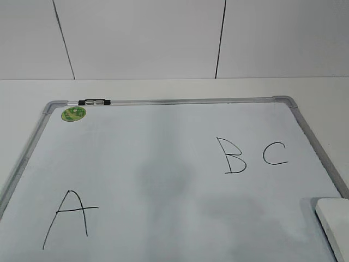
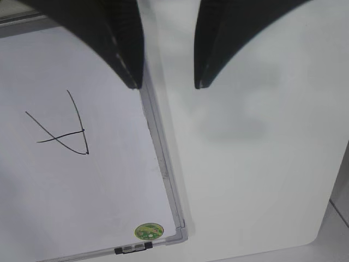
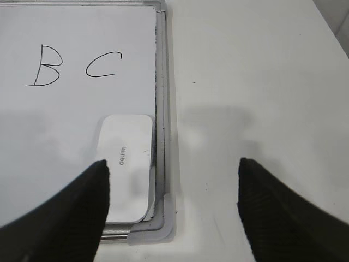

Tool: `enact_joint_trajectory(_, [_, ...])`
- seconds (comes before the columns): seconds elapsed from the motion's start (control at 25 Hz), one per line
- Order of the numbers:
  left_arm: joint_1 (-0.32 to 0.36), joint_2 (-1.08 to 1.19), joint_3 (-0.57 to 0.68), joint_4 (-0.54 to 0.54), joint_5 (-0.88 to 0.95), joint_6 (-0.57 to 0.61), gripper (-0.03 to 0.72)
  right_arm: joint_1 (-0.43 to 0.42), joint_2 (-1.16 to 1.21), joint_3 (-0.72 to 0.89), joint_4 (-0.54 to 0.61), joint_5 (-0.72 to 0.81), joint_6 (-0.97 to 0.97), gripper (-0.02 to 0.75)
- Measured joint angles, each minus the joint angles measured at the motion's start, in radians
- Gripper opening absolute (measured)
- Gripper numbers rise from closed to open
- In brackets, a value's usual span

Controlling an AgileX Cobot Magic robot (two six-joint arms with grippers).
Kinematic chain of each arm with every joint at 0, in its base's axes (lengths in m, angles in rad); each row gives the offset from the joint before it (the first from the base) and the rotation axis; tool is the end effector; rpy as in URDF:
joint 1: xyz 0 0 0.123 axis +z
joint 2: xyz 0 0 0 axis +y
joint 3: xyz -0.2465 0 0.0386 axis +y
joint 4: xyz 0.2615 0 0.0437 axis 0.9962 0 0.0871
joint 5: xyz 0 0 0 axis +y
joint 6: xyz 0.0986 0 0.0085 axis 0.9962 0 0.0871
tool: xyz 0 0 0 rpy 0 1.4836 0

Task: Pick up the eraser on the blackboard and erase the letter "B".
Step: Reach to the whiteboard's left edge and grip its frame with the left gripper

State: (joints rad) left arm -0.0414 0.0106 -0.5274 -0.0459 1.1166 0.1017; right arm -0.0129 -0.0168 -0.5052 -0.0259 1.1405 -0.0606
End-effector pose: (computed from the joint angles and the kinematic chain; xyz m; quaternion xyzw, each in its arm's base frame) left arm 0.0456 -0.0060 0.2828 0.0634 0.8607 -0.0077 0.5051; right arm 0.0430 -0.0029 0.2755 -0.0195 0.8677 -0.0311 0.4958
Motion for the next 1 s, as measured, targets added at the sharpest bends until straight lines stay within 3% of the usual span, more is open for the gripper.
enact_joint_trajectory(0.64, [0.000,0.000,0.000,0.000,0.000,0.000,0.241,0.000,0.010,-0.004,0.018,0.007,0.012,0.582])
enact_joint_trajectory(1.0, [0.000,0.000,0.000,-0.010,0.000,0.000,0.241,0.001,0.256,-0.029,0.139,0.050,0.113,0.582])
